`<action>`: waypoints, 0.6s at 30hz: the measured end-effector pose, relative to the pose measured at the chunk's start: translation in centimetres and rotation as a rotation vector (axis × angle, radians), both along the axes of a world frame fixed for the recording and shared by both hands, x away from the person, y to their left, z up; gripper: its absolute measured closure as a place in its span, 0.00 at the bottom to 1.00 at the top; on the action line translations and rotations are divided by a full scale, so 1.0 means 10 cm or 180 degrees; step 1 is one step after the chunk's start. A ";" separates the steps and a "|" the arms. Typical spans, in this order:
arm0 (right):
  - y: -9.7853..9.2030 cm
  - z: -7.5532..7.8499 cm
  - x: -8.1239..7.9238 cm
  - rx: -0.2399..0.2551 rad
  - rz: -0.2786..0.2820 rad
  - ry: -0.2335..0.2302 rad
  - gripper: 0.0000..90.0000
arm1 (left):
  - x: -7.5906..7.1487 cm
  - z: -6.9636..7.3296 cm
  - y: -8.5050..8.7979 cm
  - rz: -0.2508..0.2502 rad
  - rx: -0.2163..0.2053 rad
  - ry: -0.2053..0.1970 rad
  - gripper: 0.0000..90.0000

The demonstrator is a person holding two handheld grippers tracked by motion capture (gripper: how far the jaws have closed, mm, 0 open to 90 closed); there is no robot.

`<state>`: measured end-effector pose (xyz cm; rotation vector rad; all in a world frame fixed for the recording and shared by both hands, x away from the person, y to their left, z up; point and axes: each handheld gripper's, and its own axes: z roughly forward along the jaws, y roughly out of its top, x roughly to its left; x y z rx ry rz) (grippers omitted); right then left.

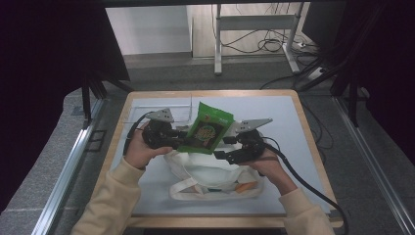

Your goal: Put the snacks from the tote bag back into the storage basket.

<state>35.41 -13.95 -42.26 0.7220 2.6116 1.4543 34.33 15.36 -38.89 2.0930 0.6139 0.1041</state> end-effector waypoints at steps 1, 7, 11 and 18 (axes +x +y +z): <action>0.01 -0.01 0.00 -0.0005 0.0019 -0.0007 0.34 | 0.00 0.00 -0.01 -0.0011 -0.0024 0.0002 0.80; 0.07 -0.07 0.03 0.0118 0.0113 0.0036 0.35 | -0.01 0.00 -0.03 -0.0071 -0.0103 0.0011 0.80; 0.10 -0.10 0.05 0.0151 0.0191 0.0033 0.40 | -0.03 0.00 -0.06 -0.0135 -0.0159 0.0013 0.80; 0.13 -0.13 0.06 0.0234 0.0299 -0.0005 0.54 | -0.01 -0.04 -0.10 -0.0181 -0.0118 0.0020 0.80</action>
